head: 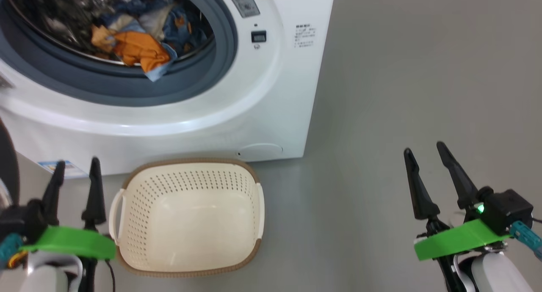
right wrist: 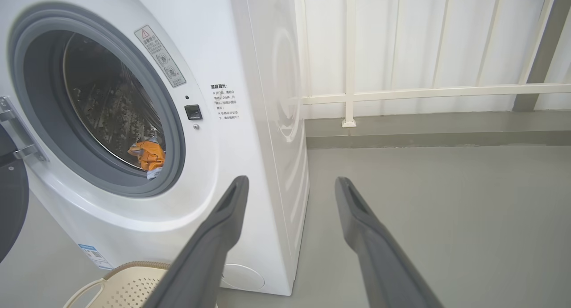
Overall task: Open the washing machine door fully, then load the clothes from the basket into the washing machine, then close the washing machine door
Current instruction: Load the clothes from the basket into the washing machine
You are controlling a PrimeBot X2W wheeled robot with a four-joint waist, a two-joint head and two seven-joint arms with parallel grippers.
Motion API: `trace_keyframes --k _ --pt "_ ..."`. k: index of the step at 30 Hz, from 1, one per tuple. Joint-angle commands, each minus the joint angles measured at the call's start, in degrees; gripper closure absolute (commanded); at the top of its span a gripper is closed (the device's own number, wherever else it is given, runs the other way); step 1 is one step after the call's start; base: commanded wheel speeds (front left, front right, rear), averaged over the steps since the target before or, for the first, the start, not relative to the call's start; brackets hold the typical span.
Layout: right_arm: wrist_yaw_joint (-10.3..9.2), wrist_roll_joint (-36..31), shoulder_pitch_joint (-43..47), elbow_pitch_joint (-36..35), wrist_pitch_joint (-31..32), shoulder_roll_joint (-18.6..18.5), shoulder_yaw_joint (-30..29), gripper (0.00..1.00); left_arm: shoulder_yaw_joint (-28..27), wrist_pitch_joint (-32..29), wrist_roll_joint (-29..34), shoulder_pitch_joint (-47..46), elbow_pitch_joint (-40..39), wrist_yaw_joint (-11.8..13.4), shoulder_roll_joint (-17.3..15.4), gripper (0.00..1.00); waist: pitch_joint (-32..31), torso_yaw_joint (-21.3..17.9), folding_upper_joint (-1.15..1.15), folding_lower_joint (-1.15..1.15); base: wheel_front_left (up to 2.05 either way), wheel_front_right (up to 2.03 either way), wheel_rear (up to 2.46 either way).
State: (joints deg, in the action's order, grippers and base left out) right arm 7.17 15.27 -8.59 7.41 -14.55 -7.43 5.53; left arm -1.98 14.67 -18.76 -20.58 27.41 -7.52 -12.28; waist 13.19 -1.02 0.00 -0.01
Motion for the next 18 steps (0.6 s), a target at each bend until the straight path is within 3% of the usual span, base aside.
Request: trace_keyframes --k 1,18 --pt "0.32 1.4 1.5 -0.9 -0.4 -0.9 1.0 0.00 -2.2 0.3 0.5 2.2 -2.2 0.0 -1.3 0.00 -4.6 1.2 0.00 0.01 0.00 0.00 0.00" --pt "0.32 2.8 8.7 -1.8 -0.4 -2.0 -1.3 0.00 -4.7 0.3 0.9 15.6 -11.0 0.0 0.0 0.00 -10.0 3.1 0.00 0.01 0.00 0.00 0.00"
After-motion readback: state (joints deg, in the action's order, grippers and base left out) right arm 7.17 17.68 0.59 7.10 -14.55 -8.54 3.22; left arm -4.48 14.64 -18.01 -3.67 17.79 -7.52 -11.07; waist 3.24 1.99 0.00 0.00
